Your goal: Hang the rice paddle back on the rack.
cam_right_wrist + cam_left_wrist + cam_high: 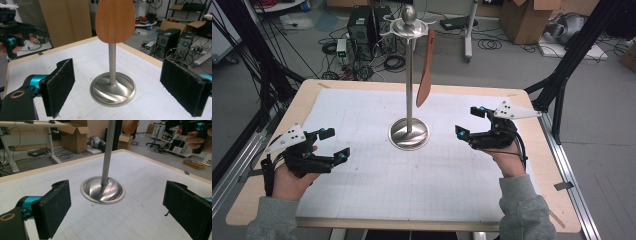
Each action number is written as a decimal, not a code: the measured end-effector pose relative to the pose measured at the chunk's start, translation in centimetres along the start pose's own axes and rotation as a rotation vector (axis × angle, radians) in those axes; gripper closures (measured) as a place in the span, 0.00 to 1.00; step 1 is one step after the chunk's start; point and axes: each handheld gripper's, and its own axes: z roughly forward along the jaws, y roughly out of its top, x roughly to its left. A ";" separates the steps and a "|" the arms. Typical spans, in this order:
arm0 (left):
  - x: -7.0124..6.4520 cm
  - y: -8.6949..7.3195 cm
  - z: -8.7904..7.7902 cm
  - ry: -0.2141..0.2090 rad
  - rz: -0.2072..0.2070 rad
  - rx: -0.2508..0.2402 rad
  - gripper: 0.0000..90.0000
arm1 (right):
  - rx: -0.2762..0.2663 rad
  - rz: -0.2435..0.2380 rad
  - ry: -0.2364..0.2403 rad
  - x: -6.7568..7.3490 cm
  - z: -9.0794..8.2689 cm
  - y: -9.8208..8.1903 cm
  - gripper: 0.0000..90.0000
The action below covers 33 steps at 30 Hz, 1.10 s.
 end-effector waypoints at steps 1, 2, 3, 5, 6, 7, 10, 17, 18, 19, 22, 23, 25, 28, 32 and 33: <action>0.0 0.0 0.0 0.000 0.000 -0.001 0.09 | -0.001 0.003 -0.004 -0.1 -0.1 -0.2 0.12; -0.1 0.0 0.1 -0.002 -0.002 0.000 0.09 | -0.005 0.005 -0.008 -0.1 -0.3 -0.3 0.12; -0.1 0.0 0.1 -0.001 0.001 0.002 0.09 | -0.007 0.010 -0.010 -0.2 -0.4 -0.5 0.12; -0.1 -0.1 0.2 -0.004 0.001 0.006 0.09 | -0.009 0.017 -0.016 -0.3 -0.6 -0.8 0.12; -0.1 -0.1 0.2 -0.004 0.001 0.008 0.09 | -0.009 0.016 -0.020 -0.4 -0.7 -1.0 0.12; -0.1 -0.1 0.2 -0.004 0.001 0.007 0.09 | -0.008 0.014 -0.025 -0.5 -0.8 -1.2 0.12; -0.1 -0.1 0.2 -0.004 0.002 0.008 0.09 | -0.001 0.026 -0.039 -0.6 -1.1 -1.9 0.12; -0.2 -0.1 0.4 -0.006 0.000 0.008 0.09 | 0.017 0.041 -0.058 -1.2 -1.5 -3.7 0.12; -0.2 -0.1 0.4 -0.005 0.001 0.009 0.09 | 0.022 0.051 -0.057 -1.2 -1.5 -3.9 0.12; -0.2 -0.1 0.4 -0.008 0.004 0.011 0.09 | 0.033 0.053 -0.060 -1.3 -1.6 -4.1 0.12; -0.2 -0.2 0.5 -0.007 0.004 0.014 0.09 | 0.023 0.058 -0.064 -1.4 -2.0 -4.5 0.12; -0.2 -0.2 0.5 -0.008 0.002 0.013 0.09 | 0.024 0.059 -0.068 -1.4 -2.2 -4.7 0.12; -0.2 -0.2 0.5 -0.006 0.001 0.013 0.09 | 0.020 0.064 -0.077 -1.6 -2.4 -5.2 0.12; -0.2 -0.2 0.6 -0.006 0.002 0.015 0.09 | 0.022 0.081 -0.085 -1.7 -2.9 -5.8 0.12; -0.3 -0.2 0.6 -0.008 0.003 0.017 0.09 | 0.012 0.085 -0.100 -2.0 -3.4 -6.5 0.12; -0.2 -0.2 0.6 -0.008 0.005 0.021 0.09 | 0.015 0.089 -0.102 -2.0 -3.5 -6.7 0.12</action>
